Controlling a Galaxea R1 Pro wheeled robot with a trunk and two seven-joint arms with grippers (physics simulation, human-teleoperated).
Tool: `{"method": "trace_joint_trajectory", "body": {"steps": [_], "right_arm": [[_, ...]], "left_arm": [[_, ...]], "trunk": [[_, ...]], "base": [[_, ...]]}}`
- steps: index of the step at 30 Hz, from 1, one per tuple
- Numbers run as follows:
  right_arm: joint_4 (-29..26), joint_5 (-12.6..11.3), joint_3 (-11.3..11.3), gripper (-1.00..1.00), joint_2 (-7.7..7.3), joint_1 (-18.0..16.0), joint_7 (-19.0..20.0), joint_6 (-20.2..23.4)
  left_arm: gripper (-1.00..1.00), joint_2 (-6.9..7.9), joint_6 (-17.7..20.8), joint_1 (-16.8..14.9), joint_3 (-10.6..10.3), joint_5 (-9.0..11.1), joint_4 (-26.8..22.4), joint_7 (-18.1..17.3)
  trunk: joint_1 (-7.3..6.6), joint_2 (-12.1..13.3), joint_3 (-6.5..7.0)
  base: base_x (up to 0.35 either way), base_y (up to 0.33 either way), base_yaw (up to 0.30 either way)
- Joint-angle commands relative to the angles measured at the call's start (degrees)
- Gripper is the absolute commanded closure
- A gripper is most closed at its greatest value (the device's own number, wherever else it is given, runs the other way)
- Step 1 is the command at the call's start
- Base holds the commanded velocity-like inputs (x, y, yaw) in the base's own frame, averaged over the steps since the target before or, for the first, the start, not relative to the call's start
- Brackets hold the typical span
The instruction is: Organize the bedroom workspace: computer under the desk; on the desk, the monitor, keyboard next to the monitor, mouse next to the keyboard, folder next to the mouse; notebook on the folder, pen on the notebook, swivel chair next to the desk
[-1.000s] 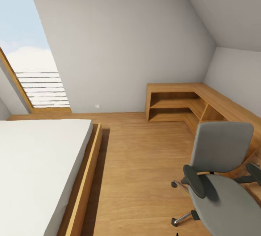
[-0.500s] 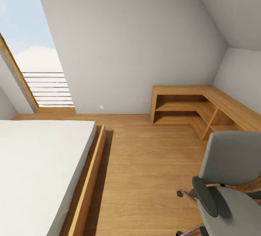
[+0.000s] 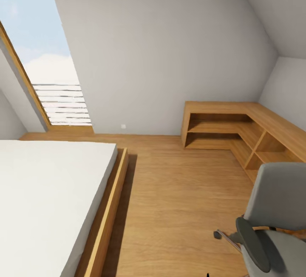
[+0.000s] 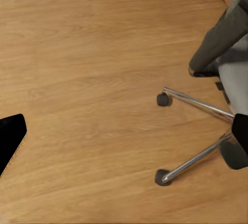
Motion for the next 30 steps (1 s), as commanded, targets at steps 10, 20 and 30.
{"method": "trace_joint_trajectory", "body": {"steps": [10, 20, 30], "right_arm": [[0.0, -0.3, 0.5, -1.0, -0.02, 0.0, -0.3, -0.1], [0.0, -0.3, 0.6, -1.0, 0.05, 0.0, -0.3, -0.1], [0.0, -0.3, 0.6, -1.0, 0.06, 0.0, -0.3, -0.1]], "left_arm": [[-1.0, -0.07, -0.1, 0.0, 0.2, 0.1, 0.0, 0.0], [-1.0, -0.15, -0.1, 0.0, 0.2, 0.1, 0.0, 0.0], [-1.0, -0.16, -0.2, 0.0, 0.2, 0.1, 0.0, 0.0]], "trunk": [[0.06, -0.1, -0.11], [0.06, -0.1, -0.11], [0.06, -0.1, -0.11]], "base": [[0.27, 0.033, 0.003], [0.284, 0.003, 0.0], [0.316, 0.0, 0.0]]}}
